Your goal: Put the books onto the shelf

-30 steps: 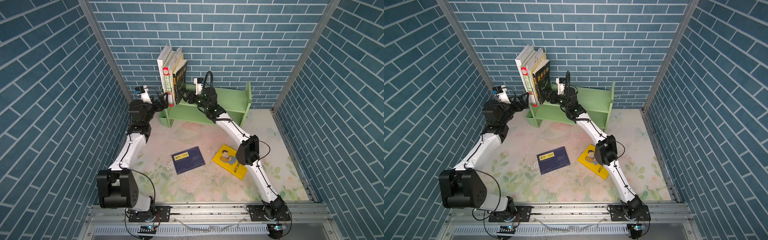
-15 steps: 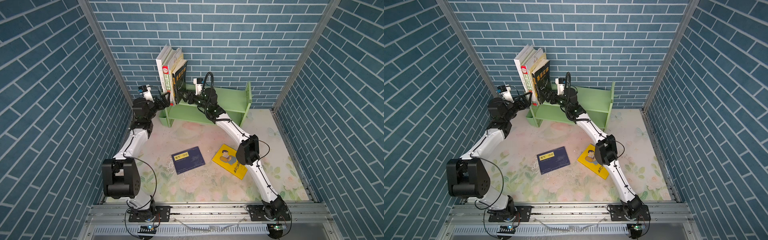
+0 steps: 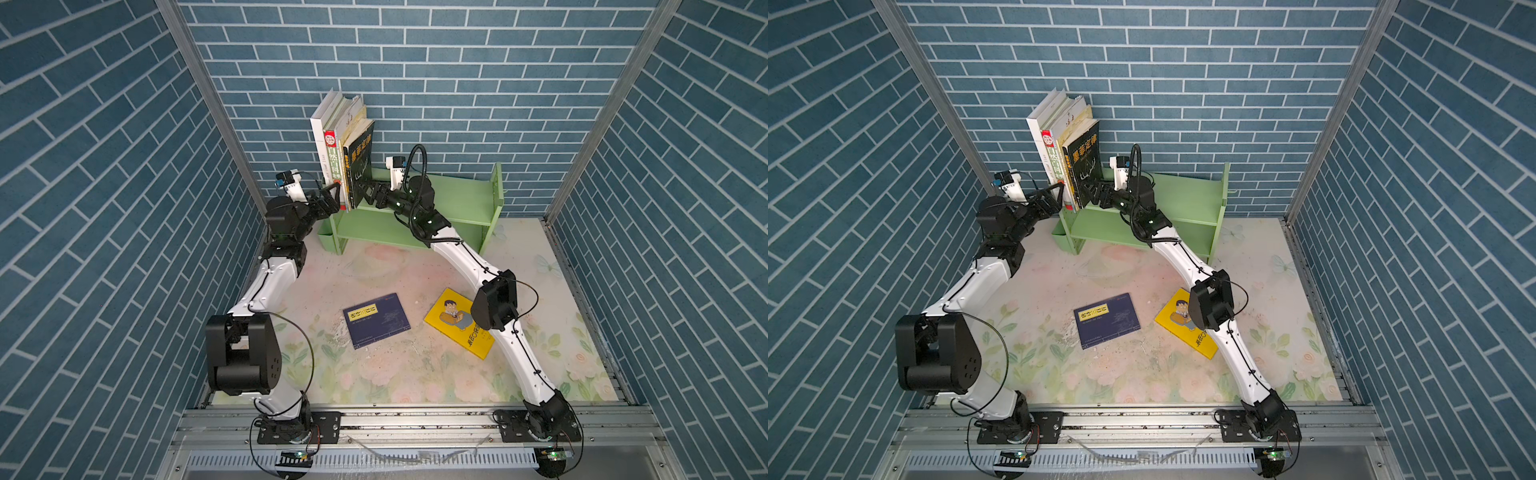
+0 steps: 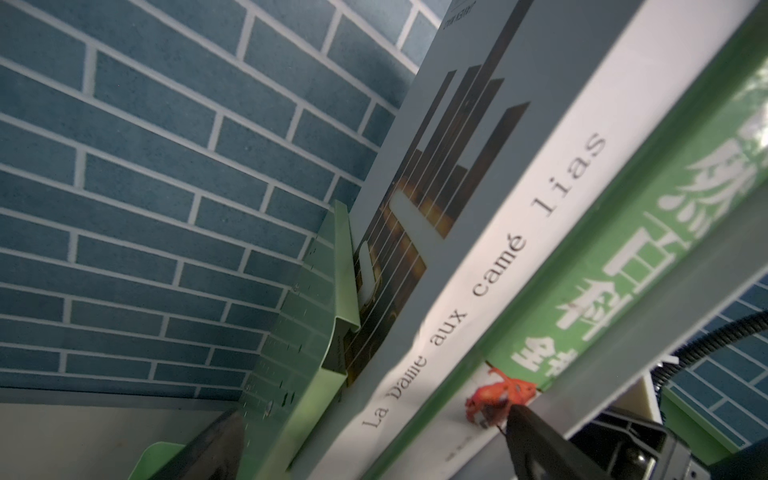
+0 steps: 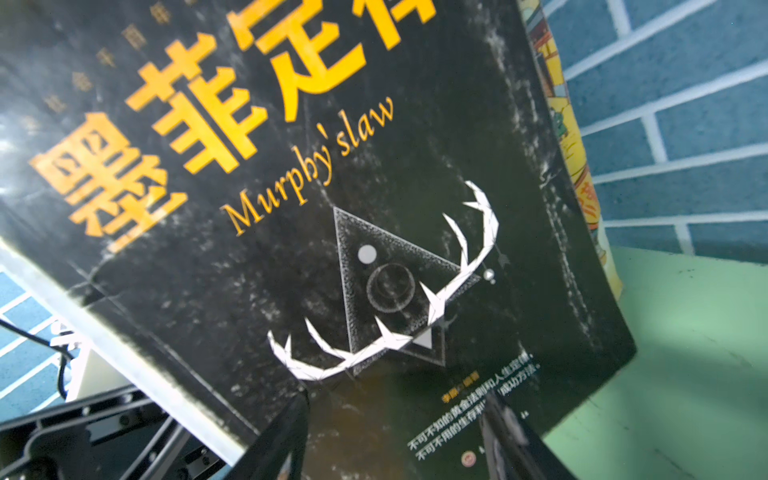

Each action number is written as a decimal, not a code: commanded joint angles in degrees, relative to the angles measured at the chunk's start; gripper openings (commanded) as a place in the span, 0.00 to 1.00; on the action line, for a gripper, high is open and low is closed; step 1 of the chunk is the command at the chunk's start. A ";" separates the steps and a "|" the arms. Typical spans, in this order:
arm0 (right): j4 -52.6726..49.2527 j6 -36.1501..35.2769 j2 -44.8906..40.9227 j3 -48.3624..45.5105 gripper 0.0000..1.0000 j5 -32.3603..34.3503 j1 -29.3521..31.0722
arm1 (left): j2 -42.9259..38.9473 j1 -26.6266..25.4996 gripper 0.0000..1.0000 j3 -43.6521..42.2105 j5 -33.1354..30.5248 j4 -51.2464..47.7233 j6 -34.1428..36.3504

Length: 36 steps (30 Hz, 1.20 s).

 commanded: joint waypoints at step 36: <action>-11.88 -0.51 2.98 -5.79 0.67 -0.75 -0.35 | 4.60 0.35 1.00 1.53 5.30 6.13 -3.97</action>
